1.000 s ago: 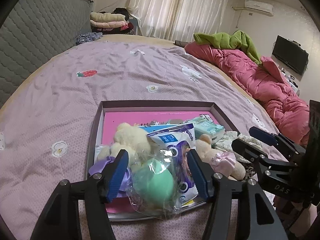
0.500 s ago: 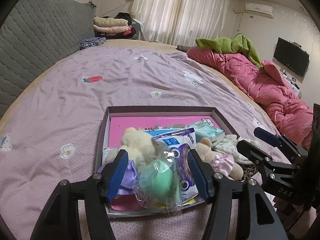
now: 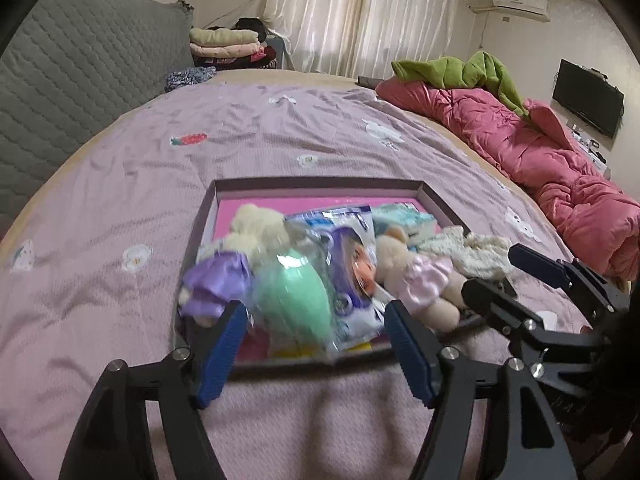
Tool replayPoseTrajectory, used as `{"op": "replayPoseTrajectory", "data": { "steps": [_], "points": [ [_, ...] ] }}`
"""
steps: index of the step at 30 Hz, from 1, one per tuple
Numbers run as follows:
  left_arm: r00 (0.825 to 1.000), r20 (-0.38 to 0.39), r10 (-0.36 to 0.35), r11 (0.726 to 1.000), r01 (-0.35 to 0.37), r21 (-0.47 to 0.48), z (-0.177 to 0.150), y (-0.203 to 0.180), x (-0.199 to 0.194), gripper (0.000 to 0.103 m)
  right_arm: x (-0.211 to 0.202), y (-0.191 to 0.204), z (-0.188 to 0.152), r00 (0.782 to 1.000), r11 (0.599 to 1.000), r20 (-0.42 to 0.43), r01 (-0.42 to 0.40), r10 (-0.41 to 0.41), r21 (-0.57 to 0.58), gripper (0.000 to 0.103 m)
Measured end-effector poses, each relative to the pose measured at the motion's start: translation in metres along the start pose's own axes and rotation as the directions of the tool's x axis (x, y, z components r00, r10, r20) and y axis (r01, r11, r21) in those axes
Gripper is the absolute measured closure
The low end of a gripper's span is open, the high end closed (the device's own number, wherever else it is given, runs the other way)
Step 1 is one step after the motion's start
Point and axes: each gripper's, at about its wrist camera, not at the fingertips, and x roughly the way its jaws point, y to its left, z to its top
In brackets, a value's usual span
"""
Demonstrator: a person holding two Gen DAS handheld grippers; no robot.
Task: Organize soft objects
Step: 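Withdraw both open grippers from the box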
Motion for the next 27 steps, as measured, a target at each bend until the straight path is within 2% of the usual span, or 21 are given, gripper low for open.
{"op": "replayPoseTrajectory", "data": {
  "steps": [11, 18, 27],
  "points": [
    [0.998, -0.028, 0.048, 0.997, -0.050, -0.065, -0.026, 0.000, -0.024, 0.032, -0.027, -0.001, -0.036, 0.997, 0.995, -0.082, 0.012, -0.003, 0.103, 0.027],
    [0.996, -0.052, 0.070, 0.994, -0.074, -0.079, -0.048, -0.005, -0.042, 0.032, -0.045, 0.010, -0.052, 0.993, 0.994, -0.117, 0.031, -0.019, 0.103, 0.027],
    [0.995, -0.075, 0.066, 0.990, -0.075, -0.120, -0.064, -0.008, -0.055, 0.032, -0.062, 0.031, -0.065, 0.992, 0.998, -0.128, 0.005, 0.004, 0.070, 0.027]
  ]
}}
